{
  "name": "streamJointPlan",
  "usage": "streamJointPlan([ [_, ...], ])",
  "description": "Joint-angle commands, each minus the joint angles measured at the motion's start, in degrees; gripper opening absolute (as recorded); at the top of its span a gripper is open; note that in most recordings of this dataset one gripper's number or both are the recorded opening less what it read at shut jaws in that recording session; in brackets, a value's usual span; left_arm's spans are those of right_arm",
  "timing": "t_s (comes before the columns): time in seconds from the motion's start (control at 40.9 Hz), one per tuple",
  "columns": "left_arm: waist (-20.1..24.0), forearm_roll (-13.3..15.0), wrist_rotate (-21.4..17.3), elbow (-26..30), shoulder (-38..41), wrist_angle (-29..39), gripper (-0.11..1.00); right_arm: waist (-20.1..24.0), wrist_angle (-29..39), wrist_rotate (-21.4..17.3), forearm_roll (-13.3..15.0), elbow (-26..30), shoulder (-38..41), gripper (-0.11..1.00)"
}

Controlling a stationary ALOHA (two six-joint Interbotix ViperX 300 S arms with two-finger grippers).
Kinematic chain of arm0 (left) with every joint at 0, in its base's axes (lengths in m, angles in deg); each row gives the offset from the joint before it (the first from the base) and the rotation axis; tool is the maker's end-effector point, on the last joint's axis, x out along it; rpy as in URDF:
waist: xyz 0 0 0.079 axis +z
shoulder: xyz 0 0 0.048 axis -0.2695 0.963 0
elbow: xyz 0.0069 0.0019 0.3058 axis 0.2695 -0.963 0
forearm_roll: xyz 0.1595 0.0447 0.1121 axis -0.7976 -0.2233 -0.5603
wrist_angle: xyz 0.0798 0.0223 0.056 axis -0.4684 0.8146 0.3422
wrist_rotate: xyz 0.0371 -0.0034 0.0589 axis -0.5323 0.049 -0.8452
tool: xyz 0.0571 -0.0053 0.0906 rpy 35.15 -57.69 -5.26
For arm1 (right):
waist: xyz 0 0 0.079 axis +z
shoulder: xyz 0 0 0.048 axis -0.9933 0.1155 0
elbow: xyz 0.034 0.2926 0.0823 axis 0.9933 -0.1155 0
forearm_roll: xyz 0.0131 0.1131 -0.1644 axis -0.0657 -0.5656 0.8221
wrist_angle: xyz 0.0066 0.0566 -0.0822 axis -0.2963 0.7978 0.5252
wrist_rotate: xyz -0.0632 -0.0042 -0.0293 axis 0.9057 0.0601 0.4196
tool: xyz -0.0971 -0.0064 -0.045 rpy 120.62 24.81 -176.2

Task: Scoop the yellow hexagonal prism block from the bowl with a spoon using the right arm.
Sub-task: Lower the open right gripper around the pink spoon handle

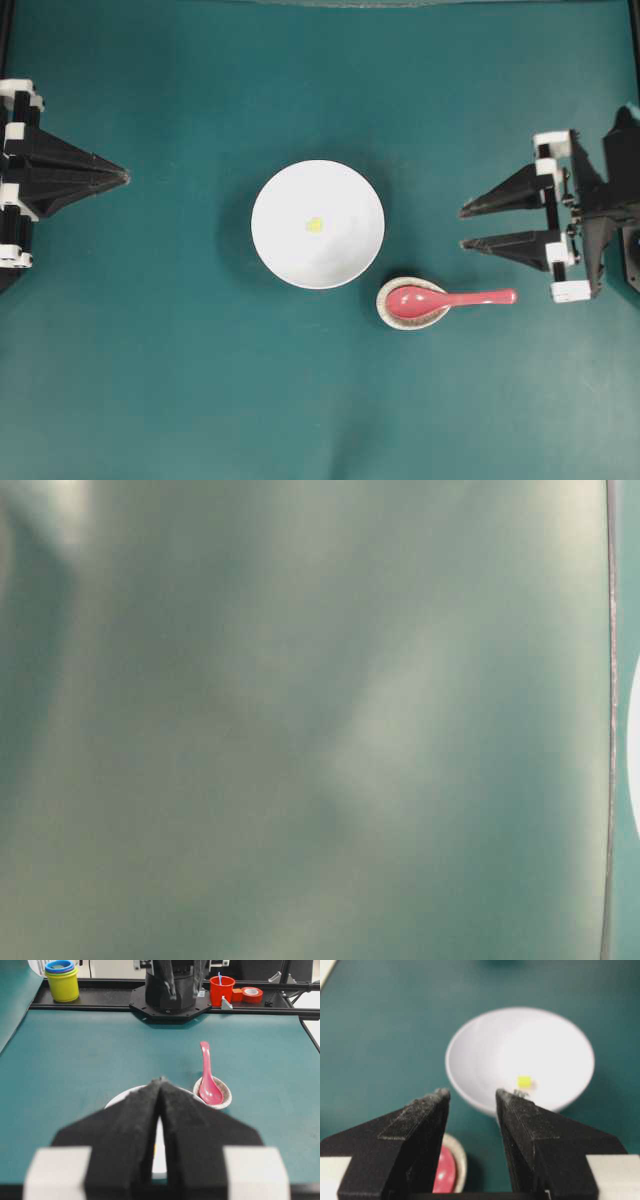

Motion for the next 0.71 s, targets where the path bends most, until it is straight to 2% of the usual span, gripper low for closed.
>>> streamJointPlan([
  [0.0, 0.09, -0.18, 0.0, 1.32, 0.44, -0.26, -0.01, 0.62, -1.05, -0.62, -0.26, 0.0, 1.76, 0.49],
  [0.22, 0.09, -0.18, 0.0, 1.32, 0.53, -0.26, -0.01, 2.2, -6.68, -2.37, -0.88, -2.64, 5.54, 0.49],
  [0.318, 0.09, -0.18, 0.0, 1.32, 0.53, -0.26, -0.01, 3.25, -10.46, -3.16, -2.02, -4.39, 7.21, 0.49],
  [0.465, 0.09, -0.18, 0.0, 1.32, 0.53, -0.26, -0.01, 5.98, -16.79, -3.43, -5.01, -6.94, 10.37, 0.49],
  [0.685, 0.09, -0.26, 0.0, 1.23, 0.53, -0.26, -0.01, 10.72, -26.02, -3.43, -11.43, -9.49, 17.75, 0.49],
])
